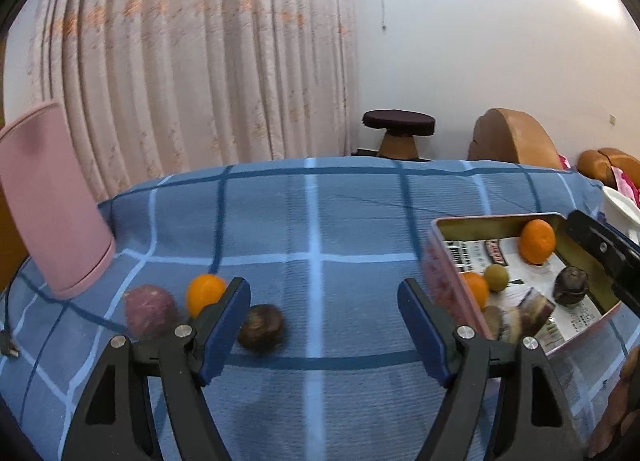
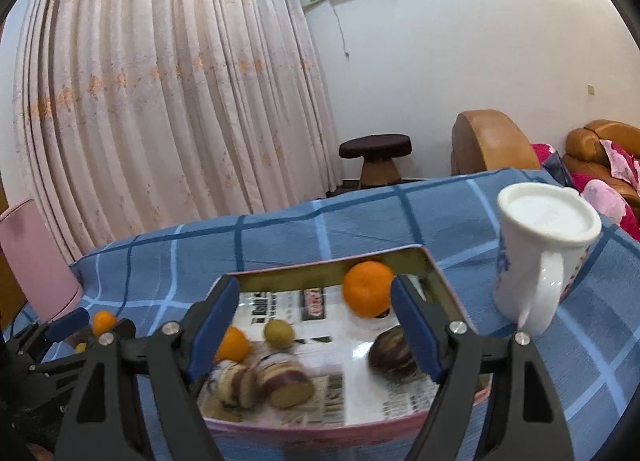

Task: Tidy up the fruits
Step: 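Withdraw both tools from the tin, then move the right tool to the dark brown fruit and grasp it, then grasp the small yellow fruit with the left tool while the right tool holds the brown fruit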

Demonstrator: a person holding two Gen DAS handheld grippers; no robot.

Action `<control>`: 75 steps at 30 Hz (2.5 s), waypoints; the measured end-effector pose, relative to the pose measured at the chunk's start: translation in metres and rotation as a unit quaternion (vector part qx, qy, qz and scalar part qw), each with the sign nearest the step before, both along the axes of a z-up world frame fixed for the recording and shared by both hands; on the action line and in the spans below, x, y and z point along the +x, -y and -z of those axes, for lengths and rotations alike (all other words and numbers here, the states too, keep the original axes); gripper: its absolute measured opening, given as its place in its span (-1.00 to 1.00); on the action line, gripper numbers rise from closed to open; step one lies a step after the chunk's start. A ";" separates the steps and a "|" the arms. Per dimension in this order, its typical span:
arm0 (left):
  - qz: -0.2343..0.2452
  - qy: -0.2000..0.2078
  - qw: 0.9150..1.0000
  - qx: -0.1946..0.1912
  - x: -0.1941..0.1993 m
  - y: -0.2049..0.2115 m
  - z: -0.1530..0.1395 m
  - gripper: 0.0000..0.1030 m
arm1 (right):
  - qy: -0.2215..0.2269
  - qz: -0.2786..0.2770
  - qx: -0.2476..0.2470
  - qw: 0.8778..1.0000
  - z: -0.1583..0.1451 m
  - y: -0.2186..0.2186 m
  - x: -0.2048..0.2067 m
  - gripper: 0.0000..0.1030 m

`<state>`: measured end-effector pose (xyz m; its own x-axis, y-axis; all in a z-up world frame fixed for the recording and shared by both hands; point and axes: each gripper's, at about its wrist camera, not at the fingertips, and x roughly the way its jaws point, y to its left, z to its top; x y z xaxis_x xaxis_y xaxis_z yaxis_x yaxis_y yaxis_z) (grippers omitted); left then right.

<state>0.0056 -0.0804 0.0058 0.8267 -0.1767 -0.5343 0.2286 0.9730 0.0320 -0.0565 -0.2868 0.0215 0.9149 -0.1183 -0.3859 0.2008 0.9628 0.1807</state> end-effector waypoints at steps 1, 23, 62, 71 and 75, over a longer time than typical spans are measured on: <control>-0.003 -0.001 1.000 -0.001 0.000 -0.005 0.000 0.50 | 0.001 -0.003 -0.006 1.000 -0.001 -0.007 0.000 0.57; -0.141 -0.057 0.986 -0.067 0.024 -0.170 0.004 0.50 | -0.076 -0.133 -0.079 0.985 0.016 -0.151 0.041 0.49; -0.091 -0.128 0.987 -0.013 0.042 -0.103 0.029 0.09 | -0.148 -0.199 -0.037 0.968 0.035 -0.169 0.056 -0.19; -0.074 -0.131 0.987 -0.057 0.039 -0.110 0.029 -0.50 | -0.141 -0.198 -0.033 0.970 0.034 -0.168 0.053 -0.19; -0.054 -0.117 0.986 -0.109 0.028 -0.119 0.025 -0.51 | -0.115 -0.187 -0.040 0.975 0.028 -0.166 0.045 -0.19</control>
